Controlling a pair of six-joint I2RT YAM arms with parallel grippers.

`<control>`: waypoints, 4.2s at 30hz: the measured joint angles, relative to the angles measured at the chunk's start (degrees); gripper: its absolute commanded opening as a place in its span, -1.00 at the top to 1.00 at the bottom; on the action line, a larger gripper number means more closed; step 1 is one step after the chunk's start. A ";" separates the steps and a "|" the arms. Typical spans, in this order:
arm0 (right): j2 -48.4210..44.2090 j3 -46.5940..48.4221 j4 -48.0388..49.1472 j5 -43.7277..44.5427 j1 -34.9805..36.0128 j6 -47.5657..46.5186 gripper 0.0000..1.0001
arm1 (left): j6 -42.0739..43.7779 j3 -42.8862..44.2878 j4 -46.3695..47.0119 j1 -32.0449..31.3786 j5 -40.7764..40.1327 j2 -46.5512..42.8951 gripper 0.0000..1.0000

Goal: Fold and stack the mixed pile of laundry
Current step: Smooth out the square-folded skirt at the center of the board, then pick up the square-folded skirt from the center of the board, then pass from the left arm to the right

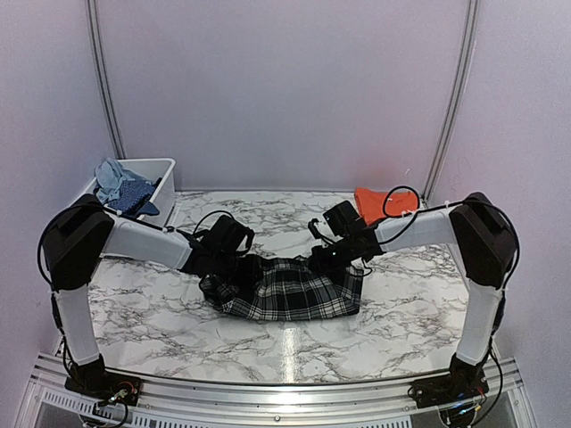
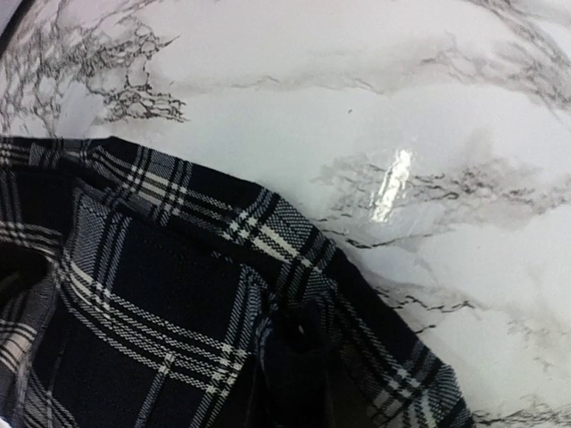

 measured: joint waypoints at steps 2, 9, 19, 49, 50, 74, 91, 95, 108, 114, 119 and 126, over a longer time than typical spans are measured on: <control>0.26 1.57 -2.32 2.14 0.13 -0.55 0.08 | 1.49 -0.15 -1.70 0.33 -1.22 -0.90 -0.49; -8.94 2.51 -10.91 7.21 0.00 -2.93 -0.97 | 8.44 -2.45 -9.66 0.52 -10.29 -16.20 -0.98; -22.99 4.72 -8.90 -7.28 -0.98 -3.63 -0.91 | 10.91 -1.90 -6.40 1.46 -3.04 -31.67 -0.98; -16.76 -11.04 5.97 -32.28 -2.34 12.87 -0.65 | 5.31 -9.01 1.05 3.30 13.84 -16.59 -0.79; -19.65 -11.15 5.05 -31.71 -2.73 12.94 -0.66 | 8.52 -7.52 -1.07 2.32 11.58 -17.97 -0.79; -40.61 -43.65 3.48 -22.86 -12.26 32.00 -0.79 | 55.87 16.28 -11.87 -22.91 -8.31 5.73 -0.01; -22.43 -34.45 14.43 -34.40 -12.00 28.04 -0.97 | 52.92 11.82 -3.96 -20.96 -0.83 6.58 1.00; -22.18 -33.81 11.76 -36.20 -11.82 25.46 -0.97 | 51.63 10.95 -3.28 -20.04 1.42 4.79 1.00; -17.88 -36.02 22.86 -45.00 -7.98 34.45 -0.96 | 51.95 9.68 -2.23 -19.63 6.54 3.10 1.00; -10.40 -33.42 32.96 -48.52 -6.54 39.04 -0.92 | 53.83 6.99 -1.36 -19.63 7.72 1.40 1.00; -5.90 -31.54 38.60 -51.12 -5.88 41.03 -0.89 | 56.13 5.49 -0.98 -19.63 9.01 0.37 1.00; -0.48 -25.92 38.97 -51.41 -3.15 38.82 -0.12 | 57.96 4.94 -1.01 -19.65 11.04 0.33 1.00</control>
